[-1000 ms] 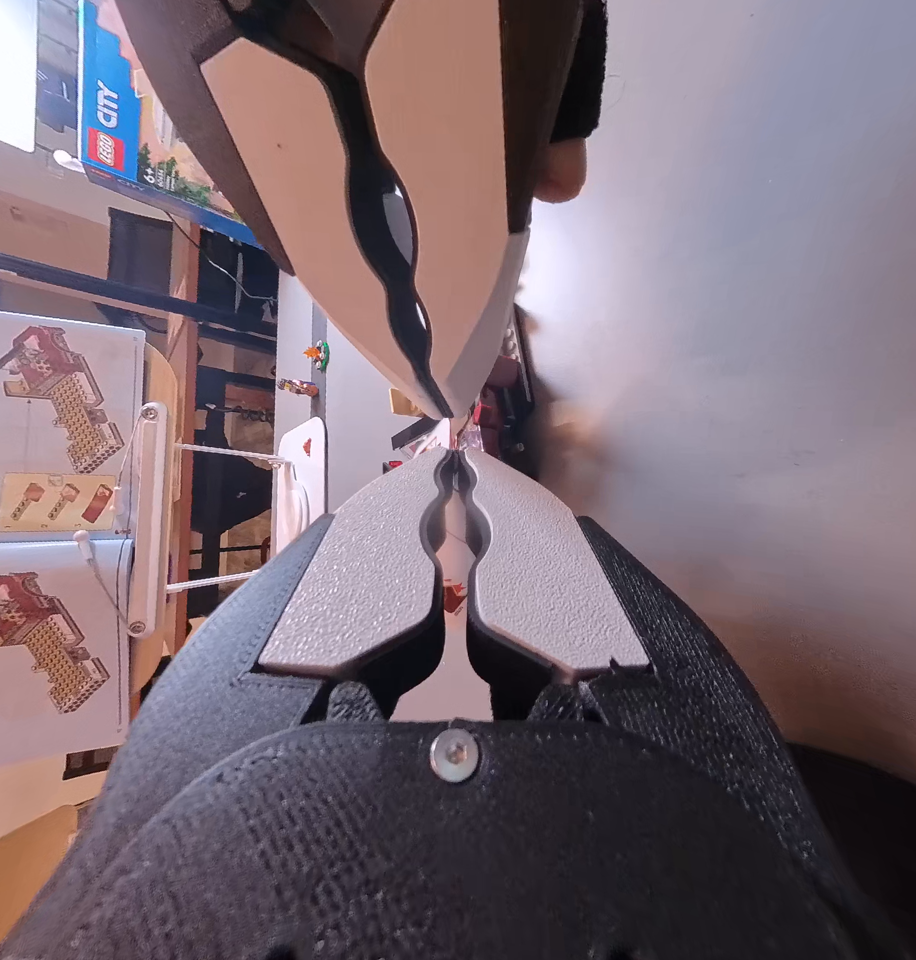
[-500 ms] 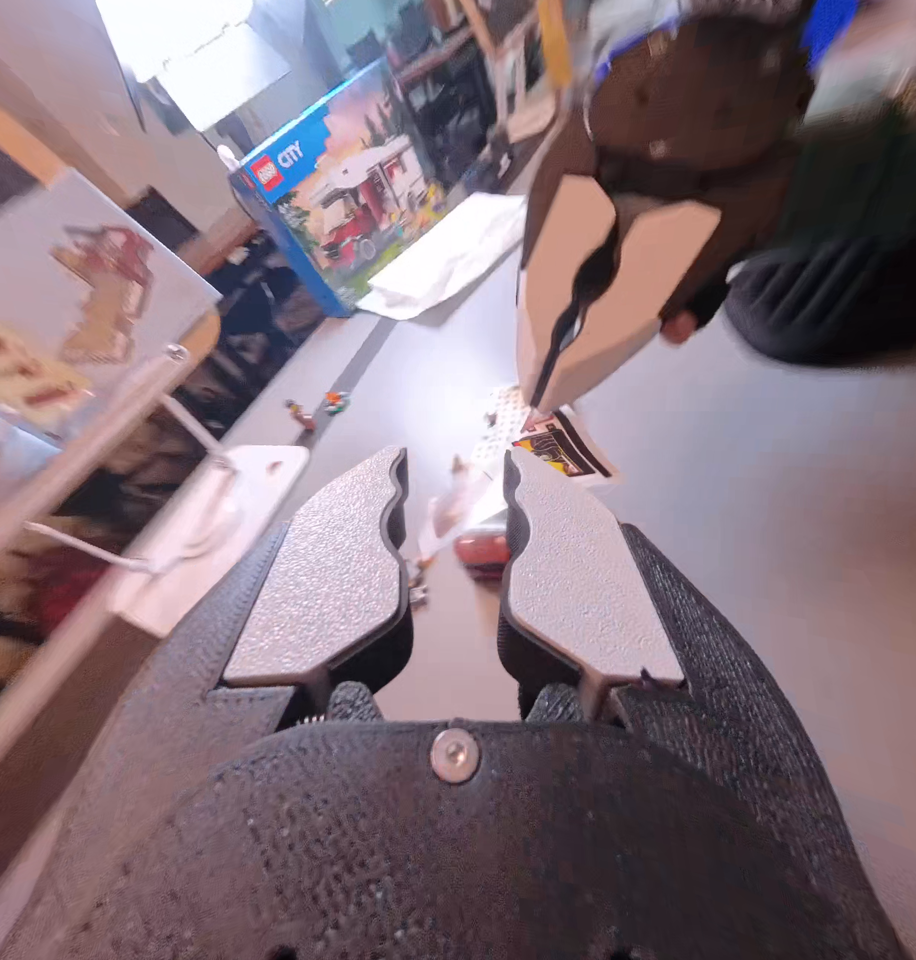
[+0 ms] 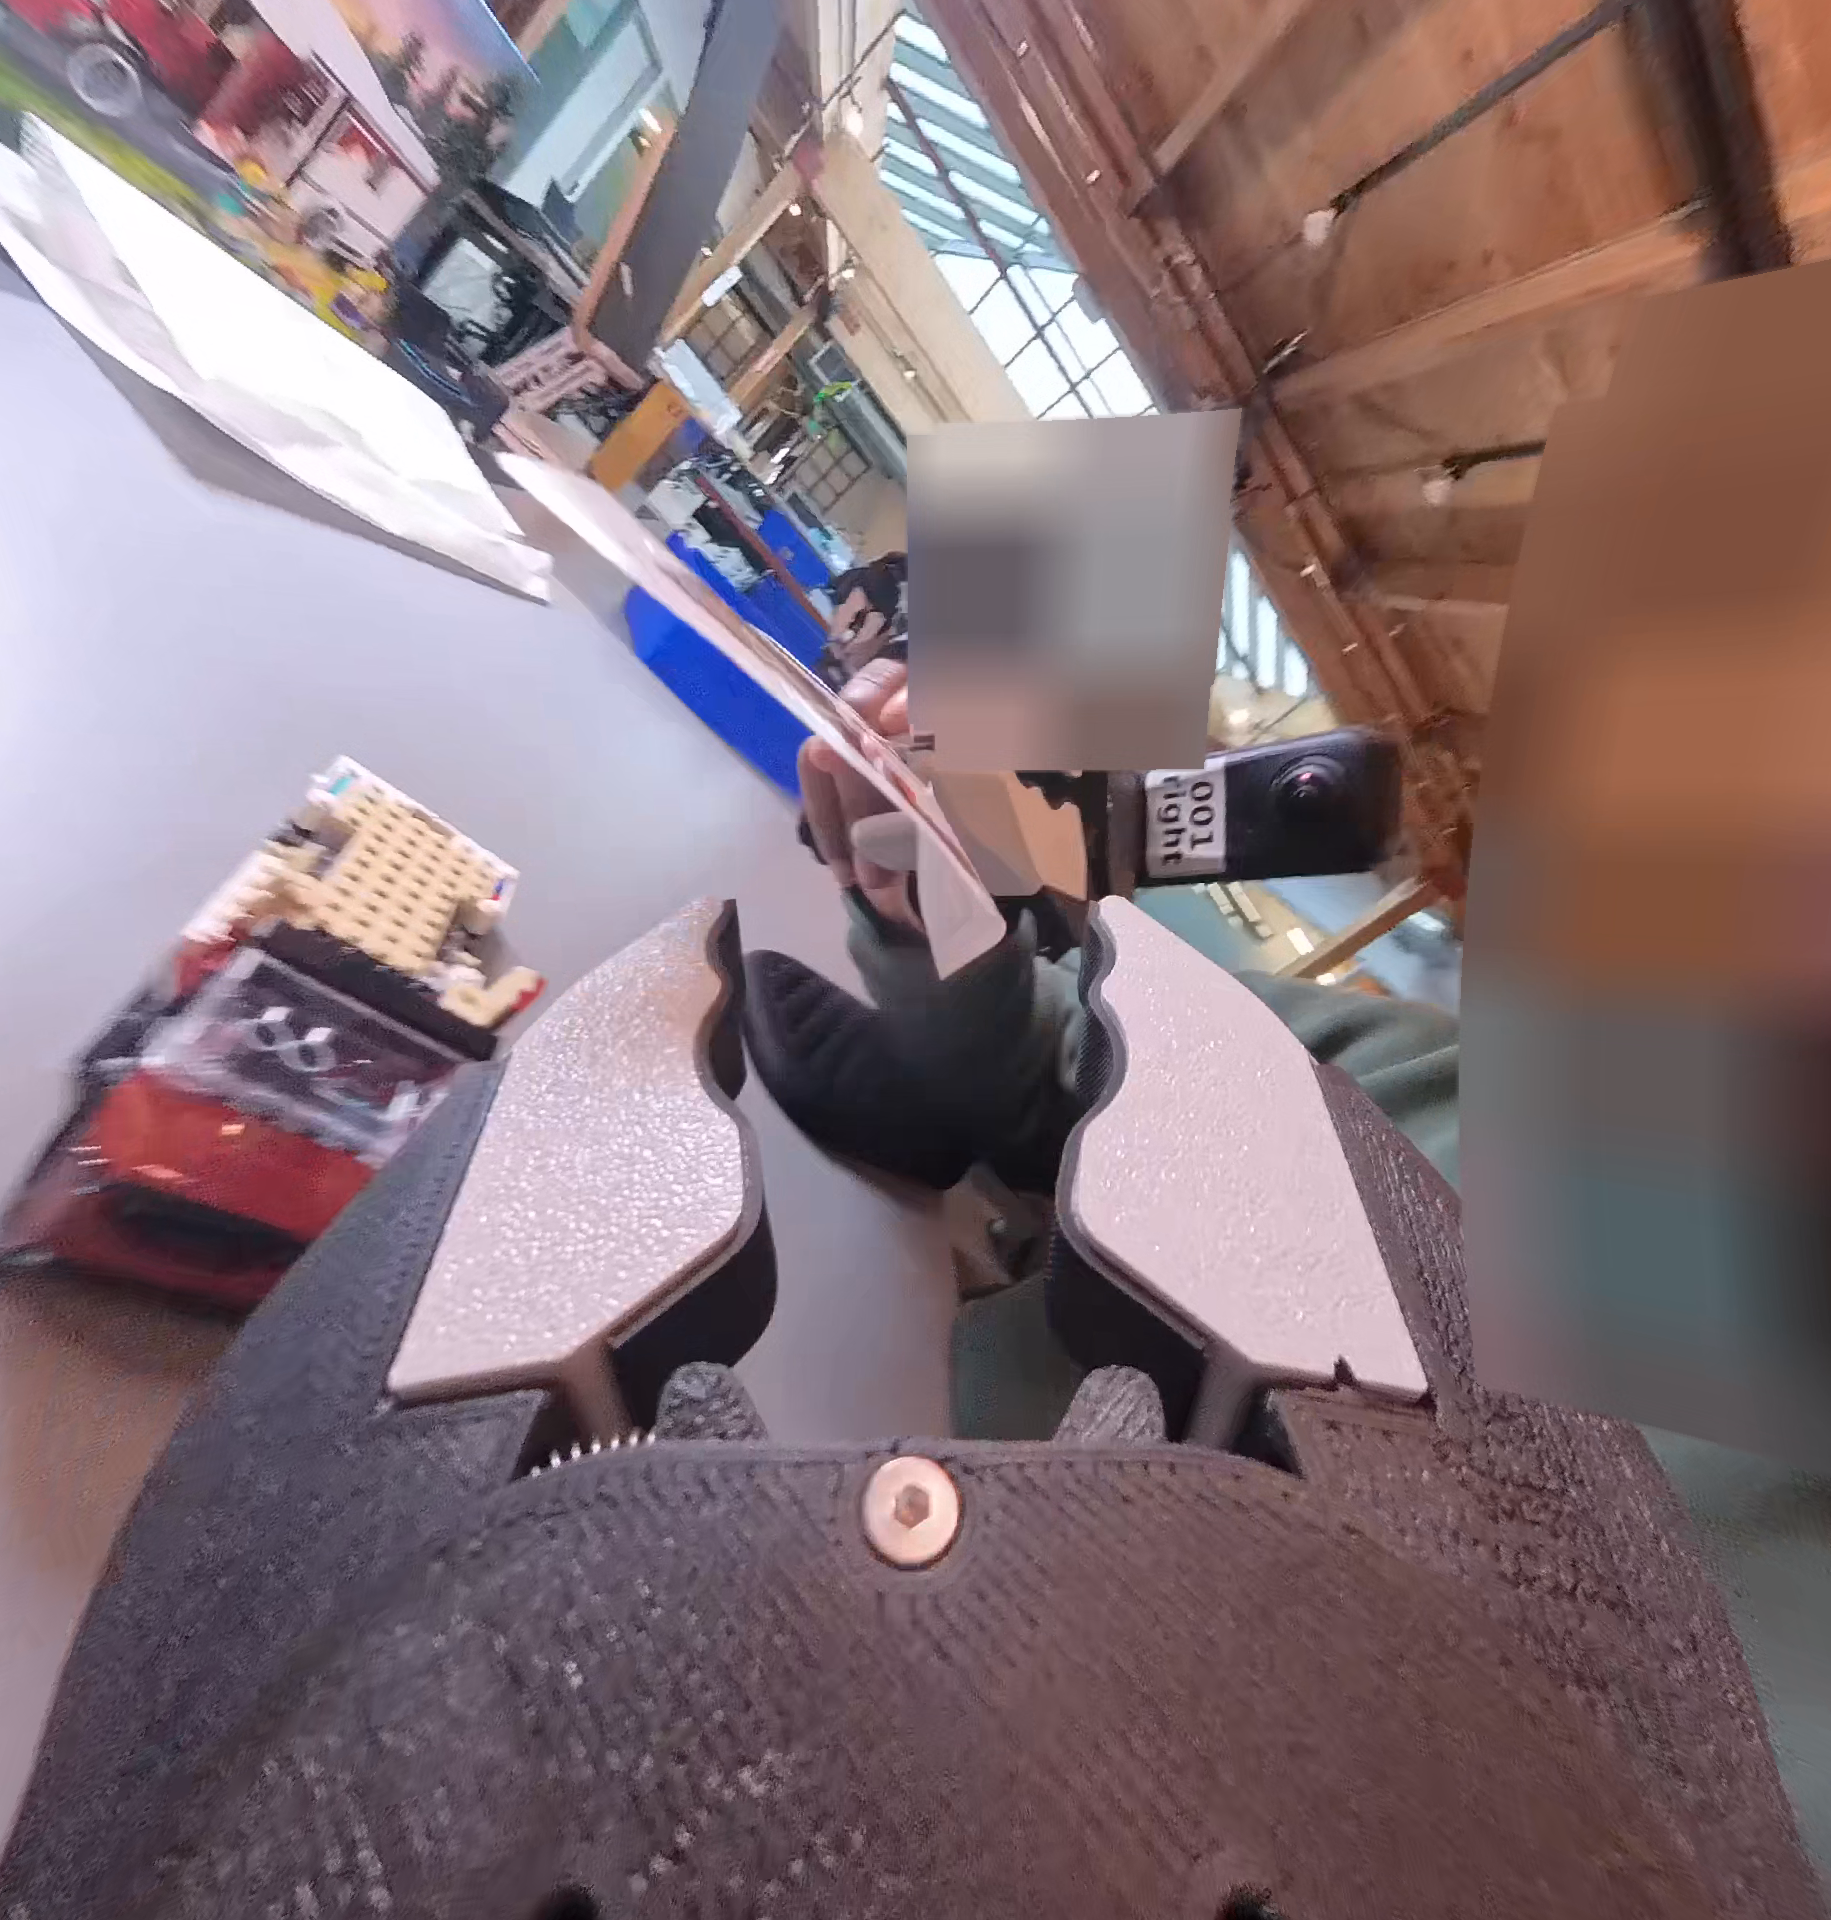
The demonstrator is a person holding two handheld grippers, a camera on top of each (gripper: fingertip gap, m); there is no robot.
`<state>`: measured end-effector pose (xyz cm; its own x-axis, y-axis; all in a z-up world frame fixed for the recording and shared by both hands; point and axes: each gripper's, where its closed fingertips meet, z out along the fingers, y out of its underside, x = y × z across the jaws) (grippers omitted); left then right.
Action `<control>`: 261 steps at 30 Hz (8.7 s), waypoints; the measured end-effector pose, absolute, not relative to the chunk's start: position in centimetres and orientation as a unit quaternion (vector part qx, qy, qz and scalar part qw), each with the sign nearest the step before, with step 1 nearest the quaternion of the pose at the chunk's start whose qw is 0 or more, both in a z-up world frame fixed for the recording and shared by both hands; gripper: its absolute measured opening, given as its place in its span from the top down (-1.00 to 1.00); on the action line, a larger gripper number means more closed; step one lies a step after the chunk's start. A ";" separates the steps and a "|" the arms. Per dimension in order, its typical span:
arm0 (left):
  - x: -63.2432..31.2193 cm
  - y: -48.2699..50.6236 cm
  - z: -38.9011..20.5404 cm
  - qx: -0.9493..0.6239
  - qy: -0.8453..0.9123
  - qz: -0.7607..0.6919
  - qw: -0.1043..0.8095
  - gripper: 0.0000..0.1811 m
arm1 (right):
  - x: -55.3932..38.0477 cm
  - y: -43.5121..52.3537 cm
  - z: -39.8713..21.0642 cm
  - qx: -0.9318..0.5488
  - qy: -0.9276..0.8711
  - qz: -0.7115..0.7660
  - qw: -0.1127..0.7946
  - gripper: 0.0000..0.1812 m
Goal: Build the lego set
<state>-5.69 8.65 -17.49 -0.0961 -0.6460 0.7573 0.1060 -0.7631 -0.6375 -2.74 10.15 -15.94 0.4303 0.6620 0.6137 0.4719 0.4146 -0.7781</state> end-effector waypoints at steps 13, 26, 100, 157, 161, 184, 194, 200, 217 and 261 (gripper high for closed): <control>-5.0 9.3 -17.2 -0.612 0.215 -0.667 0.367 0.99 | -3.0 10.0 -15.2 -0.548 -0.501 0.126 0.658 1.00; -7.3 22.8 -18.5 -0.706 0.171 -0.606 0.324 1.00 | 1.3 12.8 -13.8 -0.602 -0.405 0.242 0.644 1.00; -3.8 7.9 -21.5 -0.651 0.226 -0.695 0.202 0.95 | -4.6 7.9 -22.2 -0.314 -0.649 -0.134 0.679 1.00; -3.9 8.3 -20.6 -0.645 0.221 -0.690 0.242 1.00 | -4.4 8.3 -22.2 -0.353 -0.637 -0.100 0.678 0.70; -4.4 8.7 -21.3 -0.661 0.277 -0.637 0.284 1.00 | -3.7 9.0 -20.9 -0.435 -0.589 0.015 0.681 0.68; -3.5 7.2 -24.4 -0.649 0.451 -0.498 0.356 1.00 | -3.1 7.6 -23.2 -0.638 -0.484 0.464 0.379 0.80; -3.5 7.1 -23.1 -0.633 0.418 -0.550 0.349 1.00 | -3.2 7.5 -22.8 -0.637 -0.469 0.485 0.371 0.81; -4.0 7.8 -22.2 -0.630 0.377 -0.584 0.346 1.00 | -3.3 7.8 -22.3 -0.639 -0.442 0.510 0.370 0.82; -3.7 7.5 -23.0 -0.641 0.388 -0.575 0.328 0.99 | -3.3 7.9 -22.7 -0.652 -0.431 0.518 0.347 0.84; -5.2 14.7 -31.0 -0.741 0.497 -0.208 0.402 -0.04 | 0.8 11.7 -19.2 -0.647 -0.355 0.525 0.424 1.00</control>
<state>-5.16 14.65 -30.97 0.4197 -0.9030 -0.0919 -0.5694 -0.1831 -0.8014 0.79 11.73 -19.18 0.1967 0.9044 -0.3786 0.0134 -0.3886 -0.9213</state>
